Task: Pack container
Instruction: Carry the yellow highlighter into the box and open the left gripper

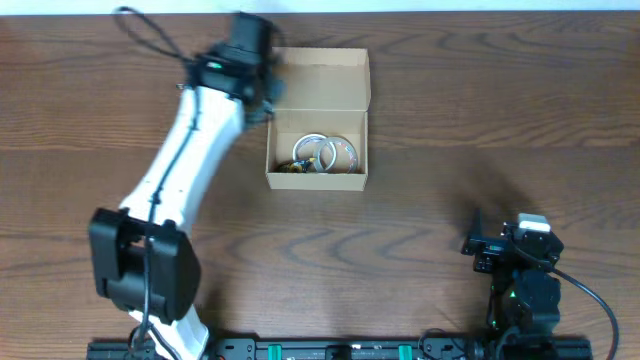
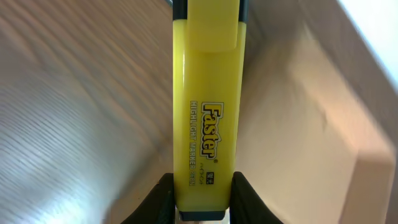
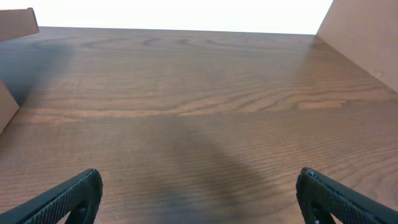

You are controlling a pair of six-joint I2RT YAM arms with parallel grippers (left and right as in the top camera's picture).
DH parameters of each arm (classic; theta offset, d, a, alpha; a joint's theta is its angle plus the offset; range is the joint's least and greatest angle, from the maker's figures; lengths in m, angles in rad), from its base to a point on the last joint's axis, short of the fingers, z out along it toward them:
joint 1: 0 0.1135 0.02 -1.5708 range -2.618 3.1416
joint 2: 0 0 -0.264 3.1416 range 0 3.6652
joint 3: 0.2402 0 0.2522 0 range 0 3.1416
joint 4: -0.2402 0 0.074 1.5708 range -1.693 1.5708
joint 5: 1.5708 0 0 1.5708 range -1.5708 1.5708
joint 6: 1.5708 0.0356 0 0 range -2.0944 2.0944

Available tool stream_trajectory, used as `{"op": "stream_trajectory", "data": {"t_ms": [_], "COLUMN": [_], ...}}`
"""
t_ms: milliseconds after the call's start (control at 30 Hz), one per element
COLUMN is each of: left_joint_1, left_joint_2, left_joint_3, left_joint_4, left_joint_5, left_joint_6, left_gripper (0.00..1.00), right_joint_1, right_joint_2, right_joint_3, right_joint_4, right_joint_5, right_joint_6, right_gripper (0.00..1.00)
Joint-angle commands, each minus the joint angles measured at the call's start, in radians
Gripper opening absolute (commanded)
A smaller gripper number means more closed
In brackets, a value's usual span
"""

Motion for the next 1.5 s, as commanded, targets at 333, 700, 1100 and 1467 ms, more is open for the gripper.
{"op": "stream_trajectory", "data": {"t_ms": [333, 700, 1100, 1467], "left_joint_1": [-0.266, -0.283, -0.307, -0.307], "left_joint_2": [-0.017, 0.063, 0.169, 0.169], "left_joint_3": [0.015, -0.002, -0.002, -0.002], "left_joint_4": [-0.125, -0.117, -0.099, -0.070], "left_joint_5": [-0.019, -0.071, -0.063, -0.059], "left_joint_6": [-0.007, -0.105, -0.232, -0.232], "left_gripper": [0.18, 0.18, 0.22, 0.34], "right_joint_1": [-0.006, -0.006, -0.006, -0.006], "right_joint_2": [-0.005, -0.005, -0.005, -0.005], "right_joint_3": [-0.003, -0.003, -0.003, -0.003], "right_joint_4": [-0.001, -0.001, -0.001, -0.001], "right_joint_5": [0.002, 0.002, 0.002, 0.003], "right_joint_6": [0.018, 0.017, 0.018, 0.018], "right_gripper": [0.99, 0.99, 0.99, 0.99]}}
